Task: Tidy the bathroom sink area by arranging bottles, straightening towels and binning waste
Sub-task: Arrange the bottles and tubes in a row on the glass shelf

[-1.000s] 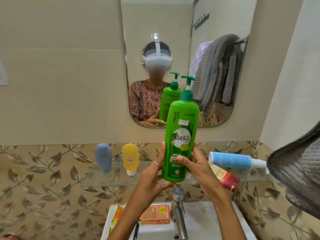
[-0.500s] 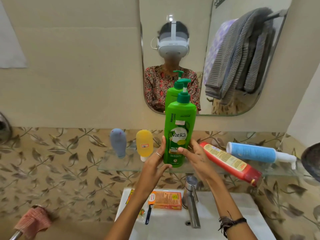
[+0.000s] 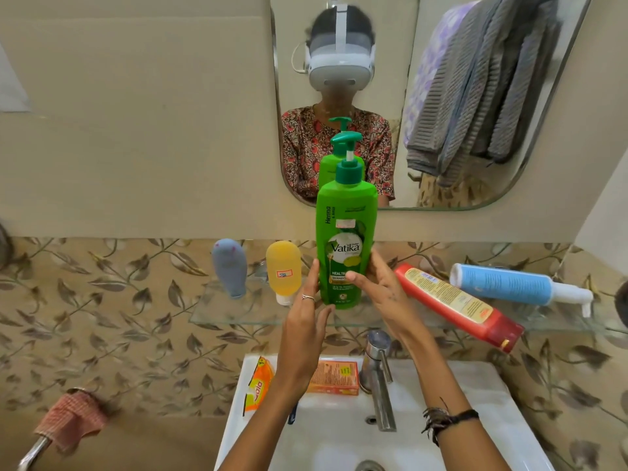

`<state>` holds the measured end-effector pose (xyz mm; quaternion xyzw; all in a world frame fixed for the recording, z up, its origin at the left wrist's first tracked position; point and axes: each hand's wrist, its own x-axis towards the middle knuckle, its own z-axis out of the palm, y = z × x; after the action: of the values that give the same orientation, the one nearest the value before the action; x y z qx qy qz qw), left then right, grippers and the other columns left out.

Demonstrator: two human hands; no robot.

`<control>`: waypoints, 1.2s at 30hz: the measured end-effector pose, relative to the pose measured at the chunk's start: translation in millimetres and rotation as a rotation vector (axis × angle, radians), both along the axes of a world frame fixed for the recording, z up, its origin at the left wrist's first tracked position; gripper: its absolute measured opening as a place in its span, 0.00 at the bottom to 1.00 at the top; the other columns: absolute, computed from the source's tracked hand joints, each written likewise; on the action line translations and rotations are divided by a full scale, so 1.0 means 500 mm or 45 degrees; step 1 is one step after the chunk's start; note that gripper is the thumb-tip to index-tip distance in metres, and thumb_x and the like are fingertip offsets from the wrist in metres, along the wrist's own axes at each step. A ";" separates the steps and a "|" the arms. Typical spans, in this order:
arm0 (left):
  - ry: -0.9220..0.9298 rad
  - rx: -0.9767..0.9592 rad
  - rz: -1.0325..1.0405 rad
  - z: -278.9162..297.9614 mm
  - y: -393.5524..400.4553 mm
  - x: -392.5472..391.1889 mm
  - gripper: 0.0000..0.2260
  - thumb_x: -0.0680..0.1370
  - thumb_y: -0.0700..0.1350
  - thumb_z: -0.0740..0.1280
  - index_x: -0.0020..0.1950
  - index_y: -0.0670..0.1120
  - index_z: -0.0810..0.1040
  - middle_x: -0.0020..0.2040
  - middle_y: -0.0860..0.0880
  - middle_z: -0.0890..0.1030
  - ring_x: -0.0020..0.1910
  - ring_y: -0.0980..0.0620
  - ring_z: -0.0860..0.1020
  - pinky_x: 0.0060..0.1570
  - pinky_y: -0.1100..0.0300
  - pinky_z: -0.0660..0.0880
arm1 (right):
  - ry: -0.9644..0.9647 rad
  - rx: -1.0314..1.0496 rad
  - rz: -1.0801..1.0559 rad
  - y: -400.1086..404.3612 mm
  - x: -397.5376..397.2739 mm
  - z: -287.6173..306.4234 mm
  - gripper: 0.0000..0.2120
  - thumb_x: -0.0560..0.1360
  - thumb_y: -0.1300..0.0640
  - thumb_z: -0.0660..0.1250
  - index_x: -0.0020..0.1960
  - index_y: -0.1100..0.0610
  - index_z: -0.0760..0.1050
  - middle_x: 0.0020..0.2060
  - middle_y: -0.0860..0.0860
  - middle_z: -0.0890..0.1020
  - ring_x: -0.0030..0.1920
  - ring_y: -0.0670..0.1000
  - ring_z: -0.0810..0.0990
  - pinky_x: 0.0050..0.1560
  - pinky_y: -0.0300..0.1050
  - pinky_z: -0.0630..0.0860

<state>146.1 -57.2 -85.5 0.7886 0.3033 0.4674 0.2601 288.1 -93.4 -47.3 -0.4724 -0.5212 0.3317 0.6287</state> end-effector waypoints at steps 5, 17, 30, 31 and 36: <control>-0.049 0.074 0.093 0.009 -0.024 -0.004 0.32 0.74 0.35 0.68 0.73 0.49 0.58 0.65 0.45 0.72 0.60 0.66 0.68 0.54 0.85 0.61 | -0.023 0.051 -0.160 -0.019 -0.010 -0.008 0.24 0.74 0.59 0.66 0.66 0.43 0.66 0.60 0.40 0.76 0.62 0.41 0.75 0.57 0.36 0.76; 0.105 0.302 -0.392 0.017 -0.129 0.089 0.14 0.76 0.36 0.64 0.61 0.44 0.77 0.61 0.46 0.78 0.63 0.53 0.74 0.63 0.64 0.70 | 0.795 0.070 -1.014 -0.182 -0.004 -0.166 0.04 0.74 0.65 0.66 0.48 0.58 0.76 0.46 0.58 0.81 0.42 0.49 0.83 0.41 0.39 0.81; 0.353 0.555 -0.566 0.028 -0.122 0.202 0.19 0.71 0.38 0.67 0.62 0.39 0.76 0.62 0.40 0.78 0.60 0.42 0.77 0.58 0.50 0.74 | 0.699 0.247 -1.084 -0.234 0.075 -0.158 0.23 0.71 0.72 0.66 0.57 0.47 0.75 0.54 0.51 0.81 0.54 0.49 0.81 0.43 0.37 0.79; 0.344 0.567 -0.556 0.026 -0.121 0.201 0.19 0.71 0.39 0.68 0.62 0.40 0.76 0.61 0.40 0.78 0.59 0.42 0.77 0.58 0.49 0.74 | 0.673 0.244 -1.082 -0.236 0.074 -0.160 0.23 0.71 0.72 0.66 0.58 0.50 0.75 0.56 0.53 0.80 0.55 0.50 0.81 0.44 0.38 0.80; 0.273 0.666 -0.529 0.042 -0.109 0.192 0.21 0.71 0.39 0.70 0.64 0.41 0.75 0.61 0.43 0.78 0.60 0.44 0.77 0.61 0.49 0.72 | 0.547 0.287 -0.960 -0.243 0.067 -0.133 0.22 0.69 0.70 0.70 0.54 0.46 0.75 0.50 0.49 0.84 0.53 0.48 0.82 0.43 0.37 0.79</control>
<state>242.2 -111.5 -64.4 0.9180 0.0318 0.3809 0.1057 321.8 -215.0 -113.9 -0.4781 -0.2030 0.1110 0.8473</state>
